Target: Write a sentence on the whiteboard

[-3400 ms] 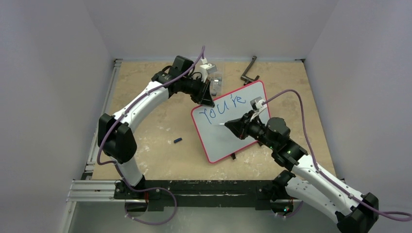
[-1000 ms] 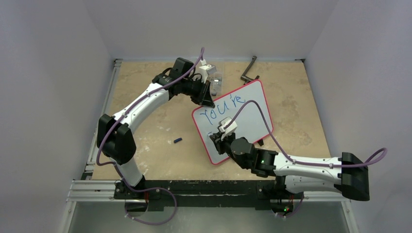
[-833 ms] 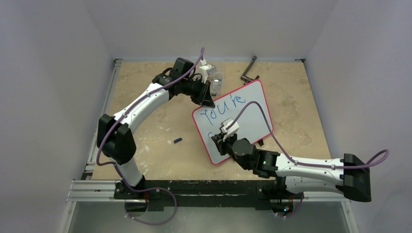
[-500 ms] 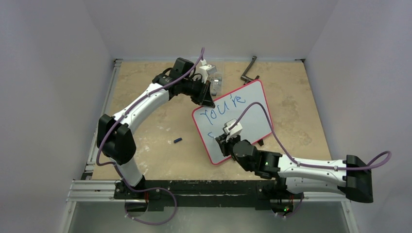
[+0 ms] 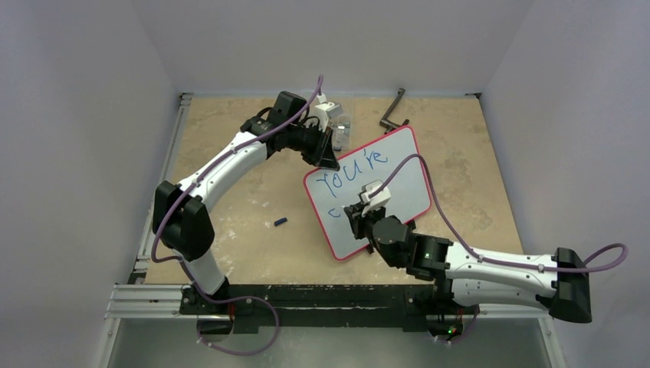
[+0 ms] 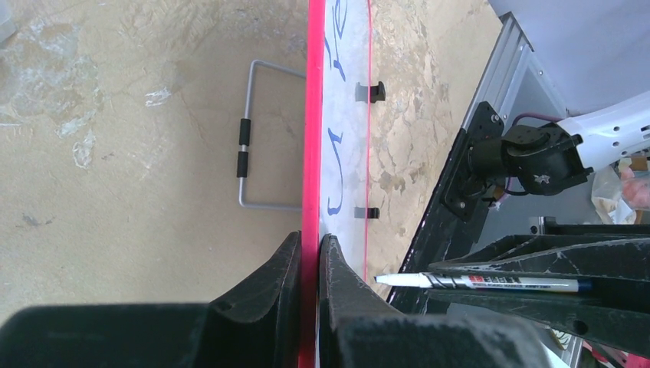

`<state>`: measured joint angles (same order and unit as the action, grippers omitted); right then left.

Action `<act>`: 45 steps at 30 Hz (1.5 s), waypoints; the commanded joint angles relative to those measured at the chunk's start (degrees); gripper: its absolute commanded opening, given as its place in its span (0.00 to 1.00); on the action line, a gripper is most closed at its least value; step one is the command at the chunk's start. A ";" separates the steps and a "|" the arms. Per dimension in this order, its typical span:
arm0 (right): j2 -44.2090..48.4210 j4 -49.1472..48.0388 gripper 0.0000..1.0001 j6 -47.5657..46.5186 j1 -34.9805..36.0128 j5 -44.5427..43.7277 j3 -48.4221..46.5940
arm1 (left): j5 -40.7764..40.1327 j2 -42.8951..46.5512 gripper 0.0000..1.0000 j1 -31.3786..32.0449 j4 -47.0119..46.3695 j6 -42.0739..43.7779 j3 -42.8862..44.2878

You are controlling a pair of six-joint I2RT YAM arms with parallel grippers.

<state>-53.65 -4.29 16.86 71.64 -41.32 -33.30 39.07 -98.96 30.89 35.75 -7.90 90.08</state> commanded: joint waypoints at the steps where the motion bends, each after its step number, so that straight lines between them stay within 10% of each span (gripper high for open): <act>1: 2.05 -0.58 0.00 1.65 0.03 -3.59 -1.36 | -6.20 2.54 0.00 -0.21 -1.56 2.46 -0.19; 45: -1.37 -2.49 0.00 8.20 -5.19 6.32 4.30 | -6.20 2.65 0.00 -0.19 -1.60 2.45 -0.23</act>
<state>-56.23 -8.62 22.00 66.70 -36.75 -31.55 38.52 -98.87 30.87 35.73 -7.38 90.08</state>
